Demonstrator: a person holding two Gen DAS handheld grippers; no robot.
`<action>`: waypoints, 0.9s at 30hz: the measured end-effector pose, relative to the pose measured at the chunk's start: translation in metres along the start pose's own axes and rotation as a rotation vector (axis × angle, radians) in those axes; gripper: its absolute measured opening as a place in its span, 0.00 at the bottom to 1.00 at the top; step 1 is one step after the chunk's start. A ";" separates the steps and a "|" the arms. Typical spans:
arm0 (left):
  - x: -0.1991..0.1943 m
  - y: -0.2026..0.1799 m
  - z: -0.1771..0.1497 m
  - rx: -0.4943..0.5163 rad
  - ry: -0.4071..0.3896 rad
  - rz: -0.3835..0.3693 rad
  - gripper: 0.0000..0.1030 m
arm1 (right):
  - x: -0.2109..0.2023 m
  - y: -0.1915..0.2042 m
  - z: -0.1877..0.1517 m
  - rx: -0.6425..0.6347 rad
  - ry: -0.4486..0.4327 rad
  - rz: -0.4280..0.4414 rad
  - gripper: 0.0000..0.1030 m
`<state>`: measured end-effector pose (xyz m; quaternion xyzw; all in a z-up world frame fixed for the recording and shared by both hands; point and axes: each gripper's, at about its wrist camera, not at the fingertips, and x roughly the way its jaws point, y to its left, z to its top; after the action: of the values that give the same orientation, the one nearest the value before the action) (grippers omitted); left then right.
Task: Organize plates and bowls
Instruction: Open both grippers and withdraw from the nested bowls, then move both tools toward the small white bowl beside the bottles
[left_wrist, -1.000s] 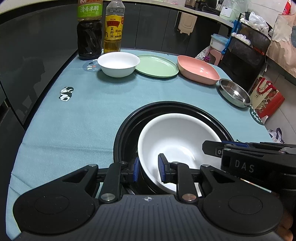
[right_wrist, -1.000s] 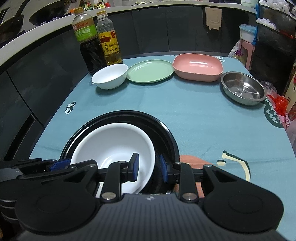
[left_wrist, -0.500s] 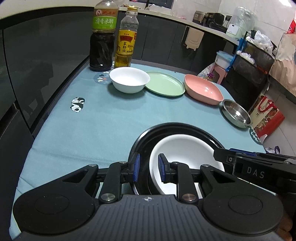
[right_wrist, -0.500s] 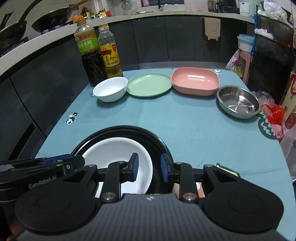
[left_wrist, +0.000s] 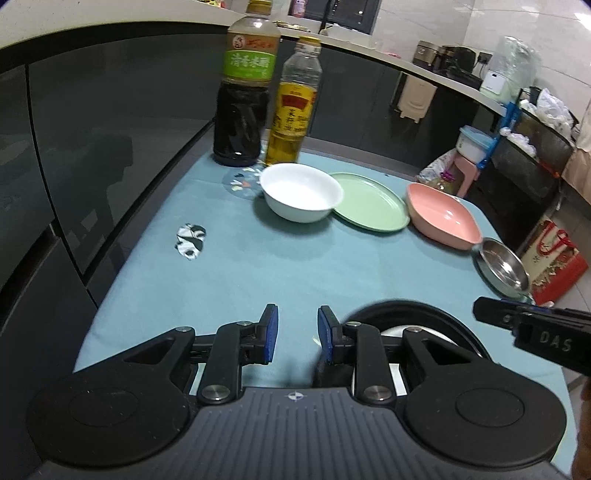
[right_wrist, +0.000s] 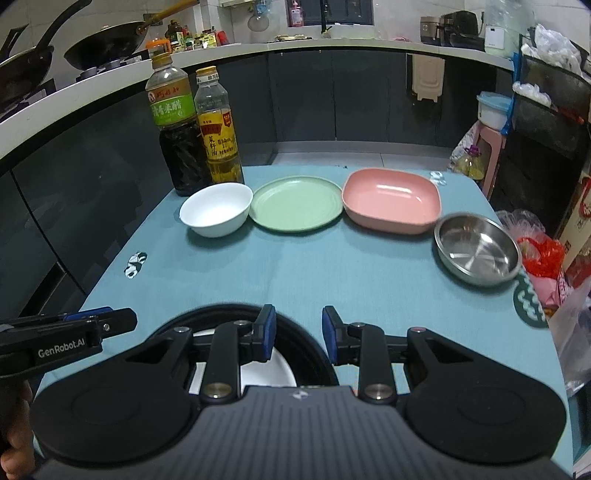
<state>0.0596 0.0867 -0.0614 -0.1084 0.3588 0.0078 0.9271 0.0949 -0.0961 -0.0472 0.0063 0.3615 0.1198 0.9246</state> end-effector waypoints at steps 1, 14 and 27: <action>0.003 0.002 0.003 -0.001 0.000 0.008 0.21 | 0.002 0.001 0.002 -0.002 0.005 -0.003 0.19; 0.040 0.009 0.059 0.007 -0.053 0.054 0.21 | 0.046 0.014 0.055 -0.053 0.021 0.012 0.19; 0.097 0.022 0.103 -0.009 -0.020 0.061 0.21 | 0.097 0.029 0.102 -0.044 0.075 0.052 0.20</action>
<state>0.1983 0.1229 -0.0561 -0.1017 0.3527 0.0388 0.9294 0.2252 -0.0384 -0.0338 -0.0090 0.3931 0.1521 0.9068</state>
